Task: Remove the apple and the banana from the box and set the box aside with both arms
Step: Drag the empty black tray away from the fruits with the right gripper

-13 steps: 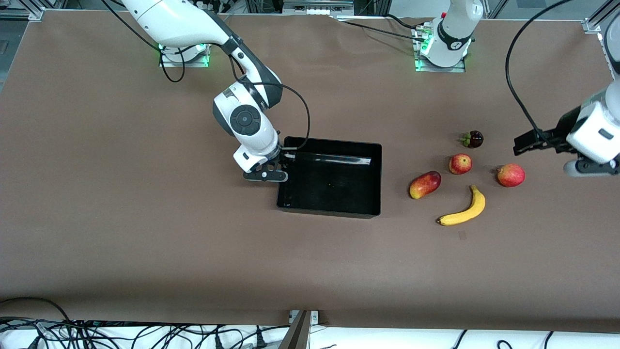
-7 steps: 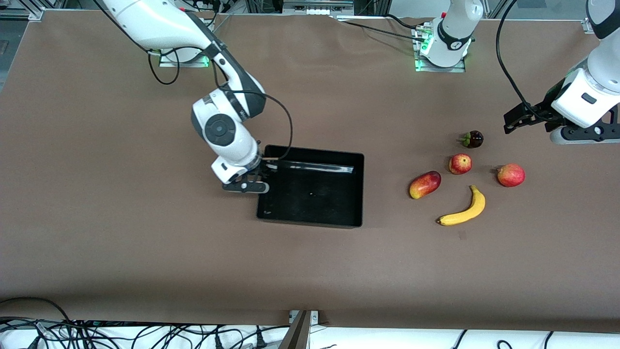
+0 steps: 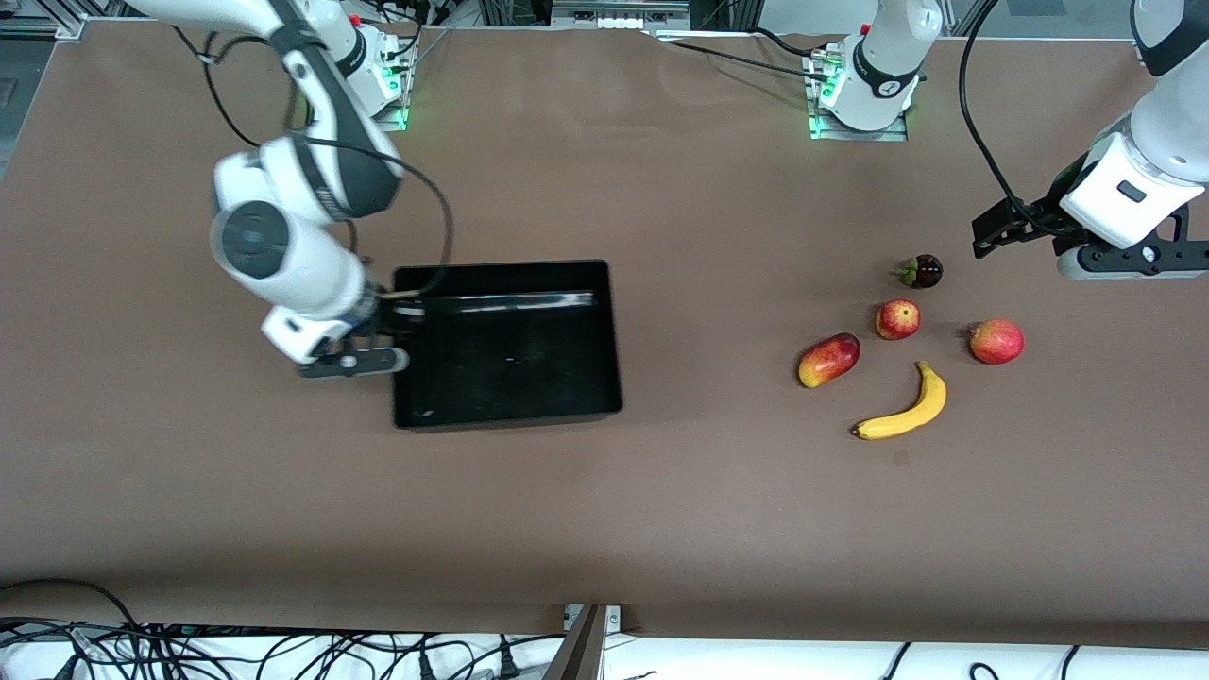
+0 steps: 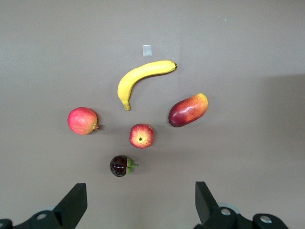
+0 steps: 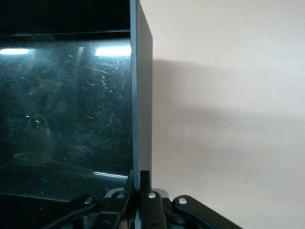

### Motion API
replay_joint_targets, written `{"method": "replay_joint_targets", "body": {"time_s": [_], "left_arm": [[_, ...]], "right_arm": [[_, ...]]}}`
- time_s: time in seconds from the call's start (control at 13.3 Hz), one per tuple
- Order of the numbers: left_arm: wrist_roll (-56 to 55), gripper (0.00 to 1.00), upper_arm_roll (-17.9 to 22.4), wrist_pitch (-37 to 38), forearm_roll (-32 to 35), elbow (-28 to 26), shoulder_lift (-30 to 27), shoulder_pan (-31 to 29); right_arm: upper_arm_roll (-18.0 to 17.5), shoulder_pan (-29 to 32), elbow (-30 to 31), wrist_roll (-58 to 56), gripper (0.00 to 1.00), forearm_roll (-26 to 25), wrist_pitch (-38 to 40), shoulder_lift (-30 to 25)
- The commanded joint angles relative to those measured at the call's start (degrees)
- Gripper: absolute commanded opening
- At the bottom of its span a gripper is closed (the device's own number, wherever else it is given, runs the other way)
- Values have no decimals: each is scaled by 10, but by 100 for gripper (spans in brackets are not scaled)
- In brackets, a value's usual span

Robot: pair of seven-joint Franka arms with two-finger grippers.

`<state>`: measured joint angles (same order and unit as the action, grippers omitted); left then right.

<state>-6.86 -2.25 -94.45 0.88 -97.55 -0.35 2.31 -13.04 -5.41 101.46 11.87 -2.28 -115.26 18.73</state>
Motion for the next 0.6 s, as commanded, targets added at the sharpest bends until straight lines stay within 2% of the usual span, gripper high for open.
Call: {"method": "replay_joint_targets", "body": {"time_s": [0.0,0.15,0.38,0.53], "left_arm": [[-3,100,-9,8,-2,3,-9,4],[-2,100,-9,9,-2,4,-9,4],[-2,100,-9,9,-2,4,-9,3],[-2,100,-9,9,-2,4,-8,3]], "right_arm": [[18,36,56,-69,0,13,0,-34],[43,48,85,-122,0,17,-7,-39],[87,61,125,-207,0,35,-60,-35],[95,64,145,-214,0,38,-87,-33]]}}
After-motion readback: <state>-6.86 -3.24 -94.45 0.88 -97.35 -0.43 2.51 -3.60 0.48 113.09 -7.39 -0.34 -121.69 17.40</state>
